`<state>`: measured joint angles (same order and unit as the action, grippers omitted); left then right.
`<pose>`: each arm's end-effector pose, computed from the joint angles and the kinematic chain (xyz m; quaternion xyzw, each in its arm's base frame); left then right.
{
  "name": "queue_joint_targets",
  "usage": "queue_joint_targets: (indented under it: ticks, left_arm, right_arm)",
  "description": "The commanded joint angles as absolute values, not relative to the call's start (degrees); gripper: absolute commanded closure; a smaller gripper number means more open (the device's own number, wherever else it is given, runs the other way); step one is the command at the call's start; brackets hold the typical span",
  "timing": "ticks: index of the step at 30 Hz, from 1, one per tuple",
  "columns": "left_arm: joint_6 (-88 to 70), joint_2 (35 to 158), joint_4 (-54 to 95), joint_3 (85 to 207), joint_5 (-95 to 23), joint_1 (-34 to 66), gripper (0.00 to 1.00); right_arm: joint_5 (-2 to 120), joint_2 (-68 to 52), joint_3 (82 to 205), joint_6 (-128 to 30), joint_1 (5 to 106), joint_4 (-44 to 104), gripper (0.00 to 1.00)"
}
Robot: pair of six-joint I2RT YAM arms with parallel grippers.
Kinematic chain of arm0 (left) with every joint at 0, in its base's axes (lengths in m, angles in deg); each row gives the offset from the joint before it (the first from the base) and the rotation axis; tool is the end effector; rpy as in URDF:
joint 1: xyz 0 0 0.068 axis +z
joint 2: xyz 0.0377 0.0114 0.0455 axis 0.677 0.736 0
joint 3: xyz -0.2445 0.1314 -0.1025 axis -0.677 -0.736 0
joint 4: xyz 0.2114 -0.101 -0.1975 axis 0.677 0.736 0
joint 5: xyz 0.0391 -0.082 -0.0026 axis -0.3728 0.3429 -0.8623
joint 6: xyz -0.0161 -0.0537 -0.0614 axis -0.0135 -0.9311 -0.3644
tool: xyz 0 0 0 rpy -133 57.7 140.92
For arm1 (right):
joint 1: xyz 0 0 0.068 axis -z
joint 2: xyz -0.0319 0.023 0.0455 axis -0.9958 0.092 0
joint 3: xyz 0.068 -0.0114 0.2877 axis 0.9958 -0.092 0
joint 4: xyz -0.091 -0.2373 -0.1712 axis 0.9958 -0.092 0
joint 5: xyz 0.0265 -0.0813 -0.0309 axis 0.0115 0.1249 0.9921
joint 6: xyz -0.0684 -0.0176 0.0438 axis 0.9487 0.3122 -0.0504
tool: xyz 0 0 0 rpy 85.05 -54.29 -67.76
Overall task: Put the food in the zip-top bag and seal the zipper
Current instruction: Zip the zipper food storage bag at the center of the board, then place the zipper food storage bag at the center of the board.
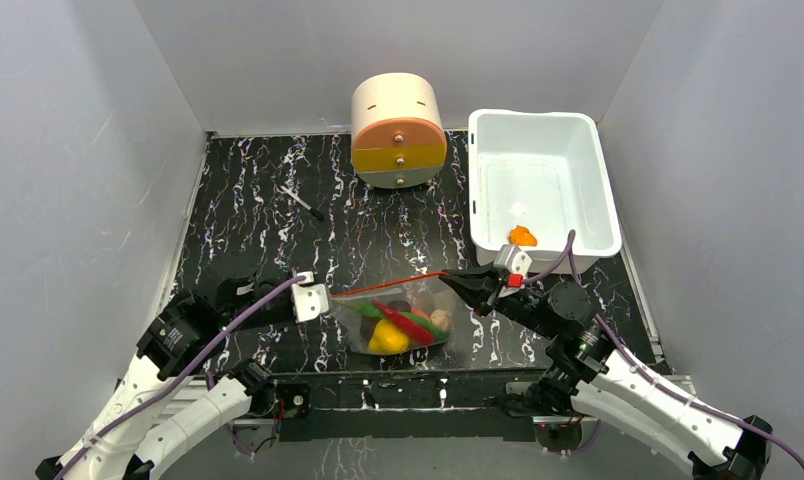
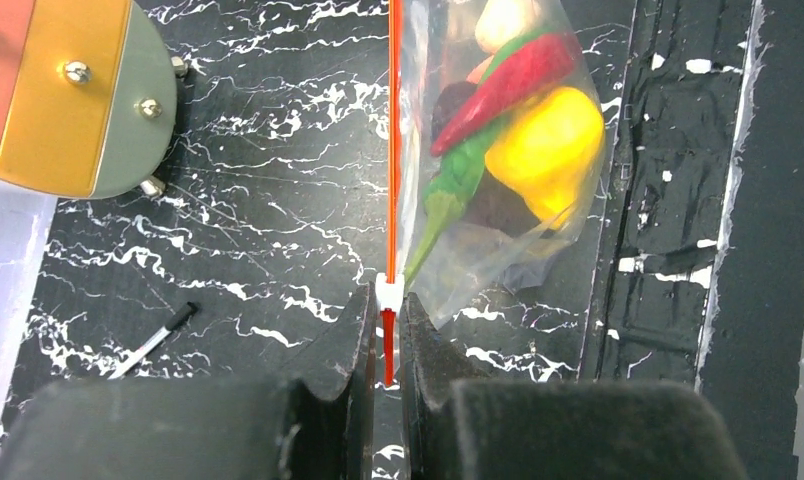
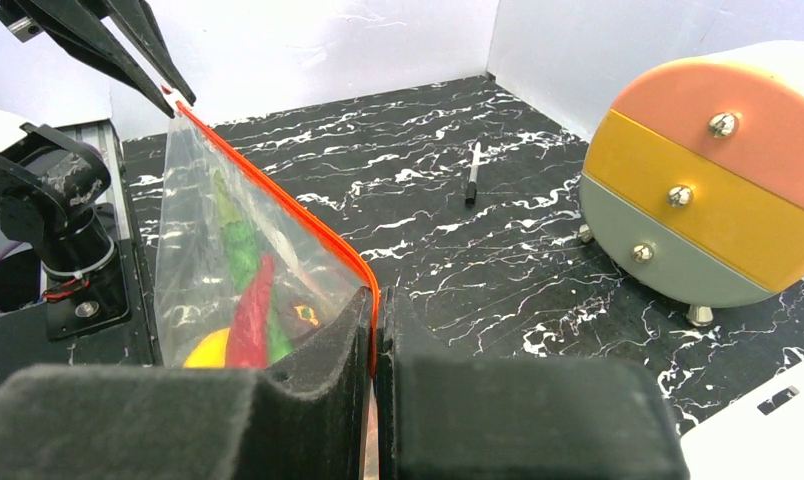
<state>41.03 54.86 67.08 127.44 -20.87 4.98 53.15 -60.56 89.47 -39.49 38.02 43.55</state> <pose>0.1129 -0.1230 0.3696 0.5936 0.5843 -0.1653 0.5280 0.1307 0.1629 0.2927 -0.3546 0.5659 0.3482 0.6579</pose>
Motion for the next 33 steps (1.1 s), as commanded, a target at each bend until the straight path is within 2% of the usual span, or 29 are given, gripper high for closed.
queue_joint_targets:
  ticks: [1,17,28,33]
  left_arm:
    - [43.54,53.9,74.58,130.72,-26.52,5.17,1.0]
    - [44.02,51.5,78.68,130.21,-29.83,5.17,1.0]
    - [40.76,55.22,79.48,136.39,-26.0,5.17,1.0]
    - [38.73,54.97,77.03,134.58,-24.54,5.16,1.0]
  right_arm:
    - [57.82,-63.01,91.38,-39.04,39.11,45.15,1.0]
    - [58.79,-67.07,89.93,-39.87,39.11,38.92,1.0]
    - [39.19,-64.08,96.76,-33.97,39.11,30.06,1.0]
    - [42.29,-61.51,100.73,-31.62,39.11,22.45,1.0]
